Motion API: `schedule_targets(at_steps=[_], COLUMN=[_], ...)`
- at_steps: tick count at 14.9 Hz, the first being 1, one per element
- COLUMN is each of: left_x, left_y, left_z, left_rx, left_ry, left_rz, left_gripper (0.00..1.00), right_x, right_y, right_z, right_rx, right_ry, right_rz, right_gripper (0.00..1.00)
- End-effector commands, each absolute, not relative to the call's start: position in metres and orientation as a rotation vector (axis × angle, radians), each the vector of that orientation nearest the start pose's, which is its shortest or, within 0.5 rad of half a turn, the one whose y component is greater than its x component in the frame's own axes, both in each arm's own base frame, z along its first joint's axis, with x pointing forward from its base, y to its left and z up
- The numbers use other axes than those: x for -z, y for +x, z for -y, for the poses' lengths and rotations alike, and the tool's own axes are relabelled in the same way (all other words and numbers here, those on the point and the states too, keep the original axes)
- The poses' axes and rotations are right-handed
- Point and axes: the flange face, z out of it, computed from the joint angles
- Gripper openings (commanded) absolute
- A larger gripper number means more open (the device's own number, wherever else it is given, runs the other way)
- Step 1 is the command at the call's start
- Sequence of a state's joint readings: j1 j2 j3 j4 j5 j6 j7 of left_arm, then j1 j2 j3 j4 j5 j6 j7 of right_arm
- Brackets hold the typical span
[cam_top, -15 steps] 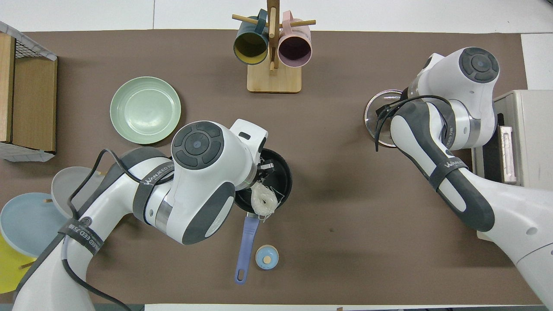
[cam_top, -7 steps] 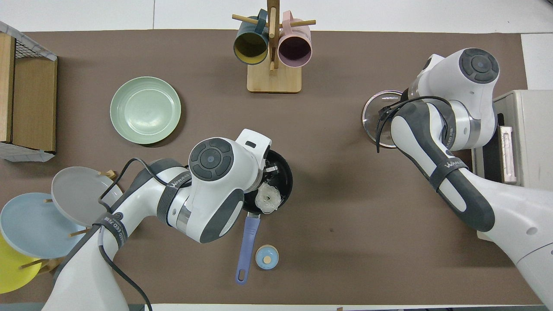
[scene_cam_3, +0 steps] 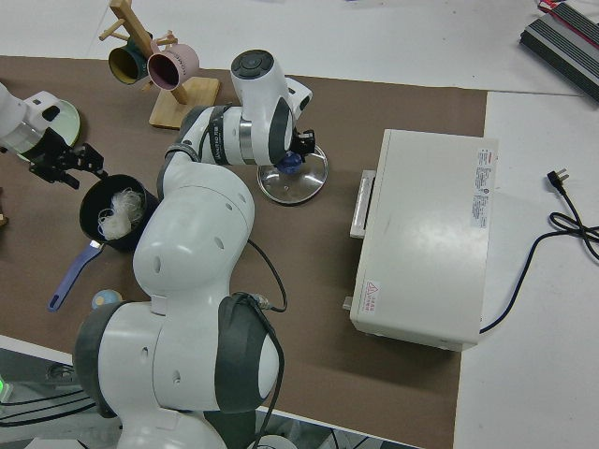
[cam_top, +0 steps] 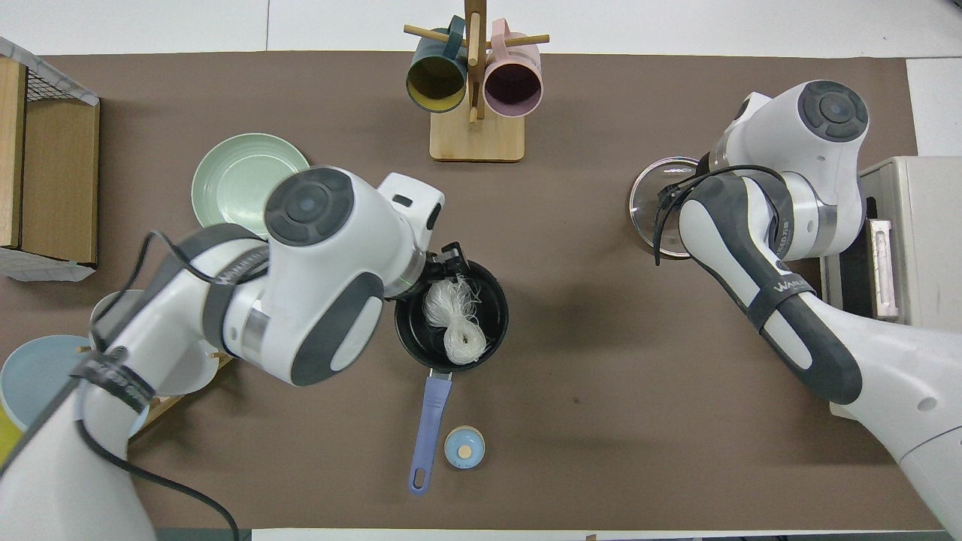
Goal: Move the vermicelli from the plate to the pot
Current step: 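Withdraw the left gripper while the right gripper carries the lid over the saucepan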
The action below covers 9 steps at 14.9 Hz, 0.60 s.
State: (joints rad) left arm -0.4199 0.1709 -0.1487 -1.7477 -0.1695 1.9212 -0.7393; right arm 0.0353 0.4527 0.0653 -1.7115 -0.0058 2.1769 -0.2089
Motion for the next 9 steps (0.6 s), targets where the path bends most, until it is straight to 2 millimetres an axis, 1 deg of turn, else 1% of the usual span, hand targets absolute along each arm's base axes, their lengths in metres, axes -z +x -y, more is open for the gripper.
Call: schedule_targets(at_steps=[1,2,3,4,5,7,8,9], left_x=[-0.549,-0.567,-0.580,-0.584,-0.583,-0.583,-0.585,-0.587], left_y=[0.535,0.537,0.540,0.541,0.540,0.538,0.540,0.544], left_z=[0.264,0.236,0.205,0.193,0.190,0.187,0.180,0.168], left_rx=[-0.144,-0.085,-0.061,-0.063,-0.074,-0.087,-0.083,-0.072], left_ry=[-3.285,-3.280,-3.269,-3.266,-3.262,-3.258,-3.258,-3.257], left_rz=[0.276,0.238,0.212,0.227,0.234,0.237,0.249,0.273], left_gripper=[1.00,1.00,1.00,1.00,1.00,1.00,1.00,1.00], right_x=[-0.361,-0.368,-0.380,-0.390,-0.399,-0.422,-0.431,-0.439], right_y=[0.666,0.665,0.664,0.663,0.660,0.653,0.649,0.644], right_z=[-0.070,-0.082,-0.088,-0.102,-0.123,-0.155,-0.174,-0.193], right_rx=[-0.005,-0.021,-0.024,-0.037,-0.059,-0.088,-0.101,-0.121], right_ry=[-3.066,-3.059,-3.061,-3.061,-3.060,-3.070,-3.075,-3.082], right_rz=[0.486,0.483,0.453,0.418,0.405,0.326,0.290,0.256], right_gripper=[0.62,0.62,0.62,0.62,0.62,0.63,0.63,0.63])
